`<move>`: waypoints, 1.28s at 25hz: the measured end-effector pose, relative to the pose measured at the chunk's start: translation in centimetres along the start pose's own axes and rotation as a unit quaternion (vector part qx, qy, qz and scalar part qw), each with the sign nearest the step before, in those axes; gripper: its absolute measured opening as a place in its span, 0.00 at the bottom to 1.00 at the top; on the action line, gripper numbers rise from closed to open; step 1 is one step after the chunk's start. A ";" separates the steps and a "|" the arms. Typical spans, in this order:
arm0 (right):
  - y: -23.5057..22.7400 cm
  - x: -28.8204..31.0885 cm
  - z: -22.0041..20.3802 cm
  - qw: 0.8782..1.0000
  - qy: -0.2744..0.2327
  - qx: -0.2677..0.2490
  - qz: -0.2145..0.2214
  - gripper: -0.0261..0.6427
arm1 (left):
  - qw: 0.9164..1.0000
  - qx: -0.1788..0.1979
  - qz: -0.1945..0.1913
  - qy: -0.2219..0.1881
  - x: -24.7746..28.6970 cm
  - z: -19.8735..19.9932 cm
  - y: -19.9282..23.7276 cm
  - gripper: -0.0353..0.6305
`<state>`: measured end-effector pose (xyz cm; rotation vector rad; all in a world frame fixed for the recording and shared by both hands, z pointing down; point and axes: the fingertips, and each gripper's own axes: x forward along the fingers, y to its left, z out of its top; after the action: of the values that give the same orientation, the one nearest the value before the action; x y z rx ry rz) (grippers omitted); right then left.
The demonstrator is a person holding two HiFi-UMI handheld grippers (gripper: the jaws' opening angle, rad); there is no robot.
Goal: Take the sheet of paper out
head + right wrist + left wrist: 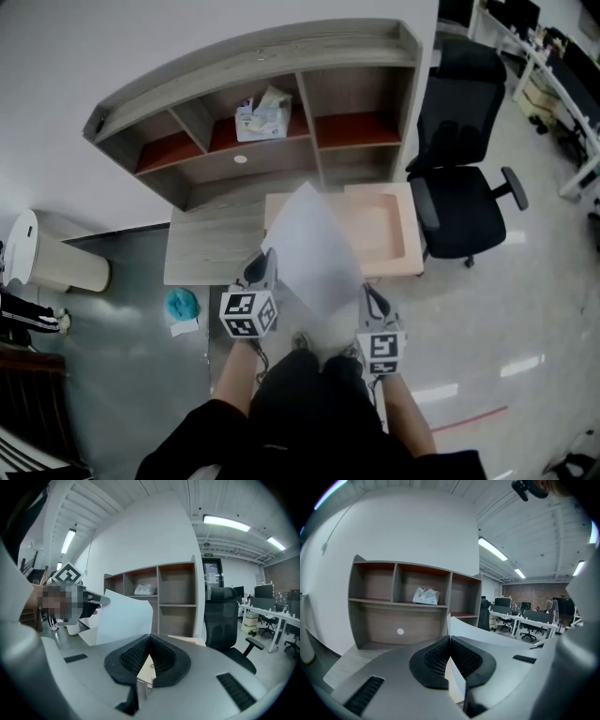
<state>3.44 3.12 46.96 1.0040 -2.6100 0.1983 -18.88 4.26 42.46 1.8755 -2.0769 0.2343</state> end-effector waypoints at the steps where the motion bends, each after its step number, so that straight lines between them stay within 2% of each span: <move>1: 0.4 -0.1 0.2 1.000 0.000 -0.002 -0.004 0.07 | 1.000 -0.002 0.000 -0.002 -0.1 0.2 0.4 0.12; 7: 3.0 -0.2 1.4 1.000 -0.005 -0.020 -0.013 0.07 | 1.000 -0.004 -0.010 -0.012 -0.9 0.6 2.1 0.12; 11: 3.4 0.1 2.9 0.999 -0.018 -0.030 -0.037 0.06 | 1.000 -0.001 -0.015 -0.020 -0.9 1.3 3.0 0.12; 22: 4.5 -0.8 3.1 0.997 -0.004 -0.032 -0.074 0.06 | 0.998 0.002 -0.056 -0.026 -0.6 1.5 2.2 0.12; 32: 4.5 -1.3 2.9 0.996 -0.005 -0.021 -0.089 0.06 | 0.997 0.000 -0.070 -0.022 -0.7 1.1 1.9 0.12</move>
<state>0.60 6.58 43.75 1.2170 -2.5050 0.0937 -20.81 4.74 41.36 2.0329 -1.9626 0.1590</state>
